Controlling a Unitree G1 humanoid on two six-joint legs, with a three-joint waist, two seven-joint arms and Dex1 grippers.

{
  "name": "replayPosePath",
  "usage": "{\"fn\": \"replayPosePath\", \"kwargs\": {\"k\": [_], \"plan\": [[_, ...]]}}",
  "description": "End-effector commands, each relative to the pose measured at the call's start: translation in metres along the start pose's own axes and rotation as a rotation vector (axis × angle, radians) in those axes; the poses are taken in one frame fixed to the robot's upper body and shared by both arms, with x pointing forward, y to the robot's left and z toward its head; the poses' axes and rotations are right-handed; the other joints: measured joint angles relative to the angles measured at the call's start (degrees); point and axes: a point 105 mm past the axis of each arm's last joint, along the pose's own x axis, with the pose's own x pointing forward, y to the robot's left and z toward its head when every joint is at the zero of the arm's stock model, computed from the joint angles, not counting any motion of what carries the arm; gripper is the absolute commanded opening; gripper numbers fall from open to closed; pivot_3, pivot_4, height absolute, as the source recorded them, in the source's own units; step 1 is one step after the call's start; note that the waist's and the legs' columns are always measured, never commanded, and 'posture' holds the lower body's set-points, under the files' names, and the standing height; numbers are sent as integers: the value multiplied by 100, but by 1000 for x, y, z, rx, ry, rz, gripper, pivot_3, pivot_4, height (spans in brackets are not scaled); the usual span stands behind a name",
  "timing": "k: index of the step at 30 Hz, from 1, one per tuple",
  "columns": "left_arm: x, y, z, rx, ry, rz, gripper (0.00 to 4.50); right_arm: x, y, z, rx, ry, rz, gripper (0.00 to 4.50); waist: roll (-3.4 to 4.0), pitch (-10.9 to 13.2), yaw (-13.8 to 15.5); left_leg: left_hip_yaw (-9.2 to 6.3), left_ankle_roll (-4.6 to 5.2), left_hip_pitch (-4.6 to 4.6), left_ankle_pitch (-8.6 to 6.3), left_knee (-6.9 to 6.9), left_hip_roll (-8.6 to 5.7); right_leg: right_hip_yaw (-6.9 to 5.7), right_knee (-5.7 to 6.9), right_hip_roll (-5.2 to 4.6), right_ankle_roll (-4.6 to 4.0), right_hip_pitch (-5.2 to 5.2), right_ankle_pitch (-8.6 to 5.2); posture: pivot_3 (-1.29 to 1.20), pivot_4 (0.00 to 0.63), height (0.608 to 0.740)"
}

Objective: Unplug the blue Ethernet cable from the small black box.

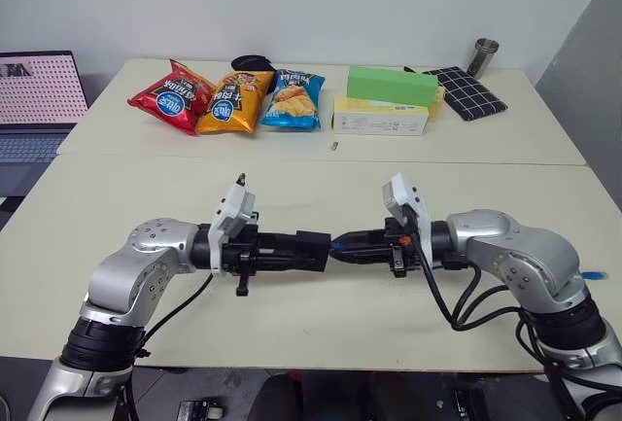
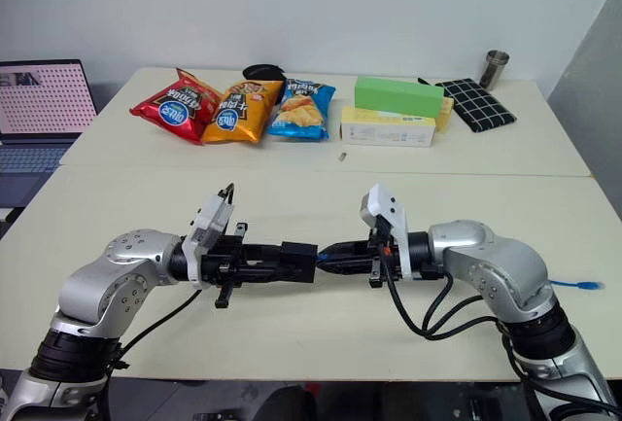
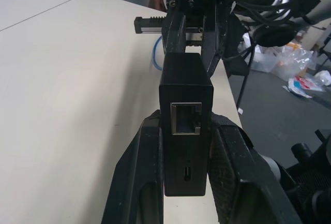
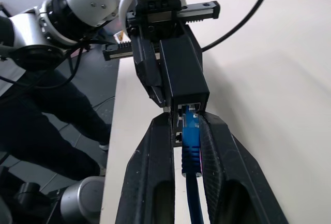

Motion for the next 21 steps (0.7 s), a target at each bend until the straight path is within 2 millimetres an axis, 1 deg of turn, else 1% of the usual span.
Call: {"fn": "replayPosePath", "kwargs": {"k": [1,8,12,15,17,21], "plan": [[3,-11,5,59,13,-78,782,-3,0,12,-37,-8,11,27,0,0,1,0,5,0,-3,0,0,-1,0,0,0,0,0,0,150,740],[3,-10,2,59,15,-70,782,-4,-2,11,-21,6,19,27,0,0,1,-1,7,0,-4,0,0,-1,-1,0,0,0,0,0,150,740],[2,-4,0,52,7,-21,782,-7,-4,4,-13,23,-2,27,0,0,1,-1,7,0,-4,0,0,-1,-1,0,0,0,0,0,150,740],[-6,0,-7,50,30,30,782,-18,-10,-5,1,50,-49,27,0,0,3,-1,7,-1,-4,0,0,-1,-2,0,0,0,0,0,150,740],[-12,3,-9,45,36,62,782,-30,-19,-10,3,70,-109,27,0,0,6,-1,8,-1,-4,0,0,-1,-3,0,0,1,0,0,150,740],[-23,8,-12,34,35,131,782,-56,-47,-19,-15,85,-277,26,0,1,5,0,10,0,-5,0,-1,0,-5,-1,0,1,0,0,150,740]]}}
